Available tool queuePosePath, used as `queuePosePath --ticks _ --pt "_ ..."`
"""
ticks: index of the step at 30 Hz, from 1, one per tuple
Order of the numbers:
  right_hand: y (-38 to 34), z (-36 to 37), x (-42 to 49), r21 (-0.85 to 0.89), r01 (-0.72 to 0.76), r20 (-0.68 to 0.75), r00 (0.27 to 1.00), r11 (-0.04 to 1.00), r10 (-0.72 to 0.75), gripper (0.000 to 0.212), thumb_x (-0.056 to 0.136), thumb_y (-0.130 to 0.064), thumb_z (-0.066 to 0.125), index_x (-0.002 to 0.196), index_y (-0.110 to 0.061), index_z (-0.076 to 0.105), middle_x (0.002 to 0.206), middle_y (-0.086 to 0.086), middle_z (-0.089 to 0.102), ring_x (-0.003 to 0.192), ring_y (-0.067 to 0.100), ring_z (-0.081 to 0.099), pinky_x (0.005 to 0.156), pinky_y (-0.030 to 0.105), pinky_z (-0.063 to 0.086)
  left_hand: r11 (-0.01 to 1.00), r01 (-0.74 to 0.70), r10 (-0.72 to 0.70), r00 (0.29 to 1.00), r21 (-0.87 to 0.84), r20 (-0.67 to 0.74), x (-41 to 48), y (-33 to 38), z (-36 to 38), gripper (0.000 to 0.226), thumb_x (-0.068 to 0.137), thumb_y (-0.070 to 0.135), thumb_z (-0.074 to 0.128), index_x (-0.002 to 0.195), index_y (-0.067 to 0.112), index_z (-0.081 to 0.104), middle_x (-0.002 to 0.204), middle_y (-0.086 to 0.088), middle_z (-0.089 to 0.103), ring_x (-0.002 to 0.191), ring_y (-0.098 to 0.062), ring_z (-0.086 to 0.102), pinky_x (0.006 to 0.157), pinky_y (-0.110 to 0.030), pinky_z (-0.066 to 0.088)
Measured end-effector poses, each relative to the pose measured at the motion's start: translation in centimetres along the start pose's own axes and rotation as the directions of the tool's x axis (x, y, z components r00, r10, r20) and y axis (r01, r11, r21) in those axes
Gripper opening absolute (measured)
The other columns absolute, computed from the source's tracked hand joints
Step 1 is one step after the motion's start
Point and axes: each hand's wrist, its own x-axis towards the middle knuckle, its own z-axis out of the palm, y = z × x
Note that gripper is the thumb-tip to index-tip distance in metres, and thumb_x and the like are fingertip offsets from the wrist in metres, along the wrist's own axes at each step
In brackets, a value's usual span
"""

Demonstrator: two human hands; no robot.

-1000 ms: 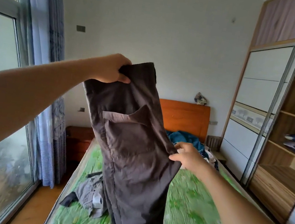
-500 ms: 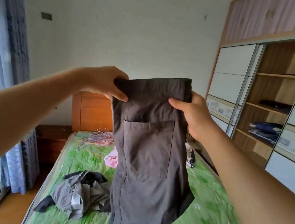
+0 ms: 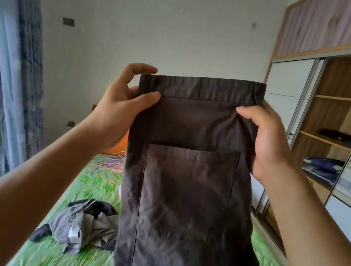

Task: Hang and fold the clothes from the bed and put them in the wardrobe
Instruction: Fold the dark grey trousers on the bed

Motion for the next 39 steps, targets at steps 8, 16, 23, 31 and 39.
queuePosePath --ticks 8,16,23,31,39 --pt "7.7 -6.5 2.3 -0.097 -0.067 -0.016 0.998 0.993 0.066 0.029 0.074 -0.020 0.065 0.102 -0.019 0.073 0.100 0.015 0.075 0.095 0.033 0.072 0.079 0.044 0.059 0.952 0.150 -0.125 0.986 0.266 -0.107 0.5 -8.4 2.9 0.040 0.093 0.005 0.066 0.126 0.025 0.056 0.101 -0.014 0.071 0.089 -0.025 0.068 0.082 -0.047 0.060" --pt "24.1 -12.0 3.5 -0.747 -0.217 -0.067 0.965 0.629 0.253 0.039 0.071 -0.053 0.076 0.072 -0.017 0.060 0.061 -0.007 0.056 0.058 0.010 0.055 0.054 0.032 0.037 0.419 0.192 -0.254 0.963 0.888 -0.088 -0.2 -25.4 -1.5 0.027 0.085 0.029 0.075 0.110 0.026 0.065 0.079 0.013 0.060 0.070 -0.013 0.056 0.060 -0.027 0.038" --pt "38.3 -13.6 1.6 -0.619 -0.591 -0.195 0.754 0.517 0.628 0.015 0.092 -0.028 0.072 0.094 -0.030 0.057 0.062 0.006 0.072 0.046 0.019 0.066 0.041 0.031 0.052 0.442 0.388 -0.549 0.830 0.809 -0.098 -3.6 -39.9 -4.3 0.015 0.087 0.014 0.070 0.096 0.022 0.060 0.076 -0.001 0.070 0.060 -0.018 0.070 0.062 -0.039 0.057" --pt "53.7 -15.8 6.0 -0.561 -0.704 -0.188 0.621 0.435 0.761 0.057 0.097 -0.030 0.064 0.148 -0.025 0.038 0.094 0.004 0.076 0.090 0.020 0.074 0.086 0.050 0.060 0.317 0.564 -0.660 0.709 0.762 -0.249 -2.9 -55.4 -6.9 0.013 0.086 0.011 0.069 0.095 0.017 0.061 0.087 -0.003 0.061 0.086 -0.029 0.060 0.062 -0.031 0.034" --pt "67.3 -17.1 10.1 -0.637 -0.675 -0.156 0.585 0.372 0.796 0.087 0.097 -0.033 0.061 0.157 -0.044 0.000 0.157 0.010 0.040 0.121 0.027 0.057 0.082 0.035 0.046 0.249 0.620 -0.755 0.606 0.744 -0.252 -2.5 -69.2 -9.9 0.079 0.094 0.020 0.065 0.157 0.032 0.020 0.158 -0.009 0.025 0.120 -0.020 0.048 0.085 -0.029 0.043"
